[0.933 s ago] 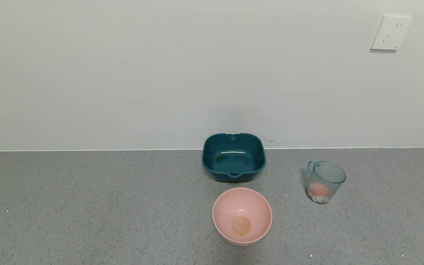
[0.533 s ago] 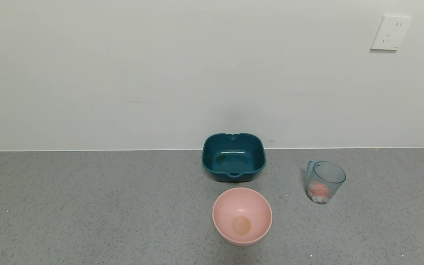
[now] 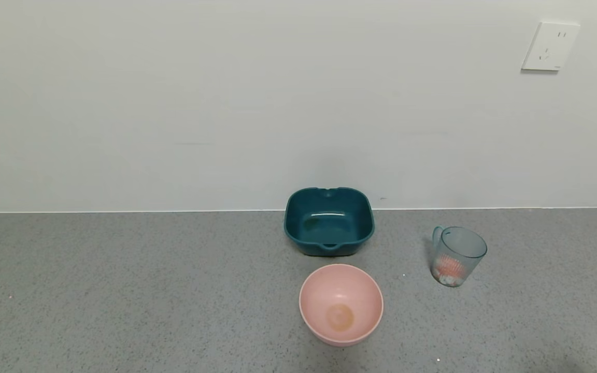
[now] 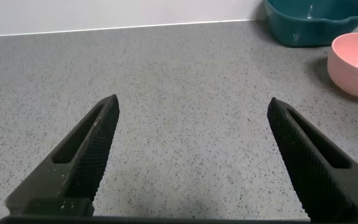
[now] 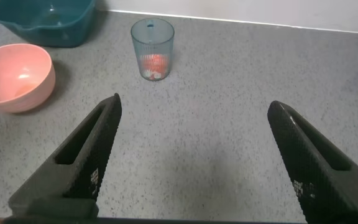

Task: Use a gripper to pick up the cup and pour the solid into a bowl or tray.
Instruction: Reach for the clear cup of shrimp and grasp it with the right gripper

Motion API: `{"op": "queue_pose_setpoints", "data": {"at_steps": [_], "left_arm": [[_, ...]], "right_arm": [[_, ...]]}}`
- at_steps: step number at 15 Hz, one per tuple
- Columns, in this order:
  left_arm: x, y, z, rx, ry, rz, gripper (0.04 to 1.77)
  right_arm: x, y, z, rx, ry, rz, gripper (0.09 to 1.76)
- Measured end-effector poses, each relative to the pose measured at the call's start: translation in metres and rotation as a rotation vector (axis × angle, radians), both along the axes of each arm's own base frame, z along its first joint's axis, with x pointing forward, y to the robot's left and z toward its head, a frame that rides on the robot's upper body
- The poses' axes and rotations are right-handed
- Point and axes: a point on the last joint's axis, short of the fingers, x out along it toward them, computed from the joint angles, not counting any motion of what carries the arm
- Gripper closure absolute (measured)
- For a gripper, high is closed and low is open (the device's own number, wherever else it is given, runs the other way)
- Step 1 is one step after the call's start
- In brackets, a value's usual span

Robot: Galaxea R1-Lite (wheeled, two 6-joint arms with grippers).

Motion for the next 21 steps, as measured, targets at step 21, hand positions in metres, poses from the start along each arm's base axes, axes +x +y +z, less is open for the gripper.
{"op": "queue_pose_setpoints", "data": {"at_steps": [21], "left_arm": [[0.000, 0.000, 0.000, 0.000, 0.000, 0.000, 0.09]], "right_arm": [[0.270, 0.005, -0.010, 0.036, 0.358, 0.136, 0.14]]}}
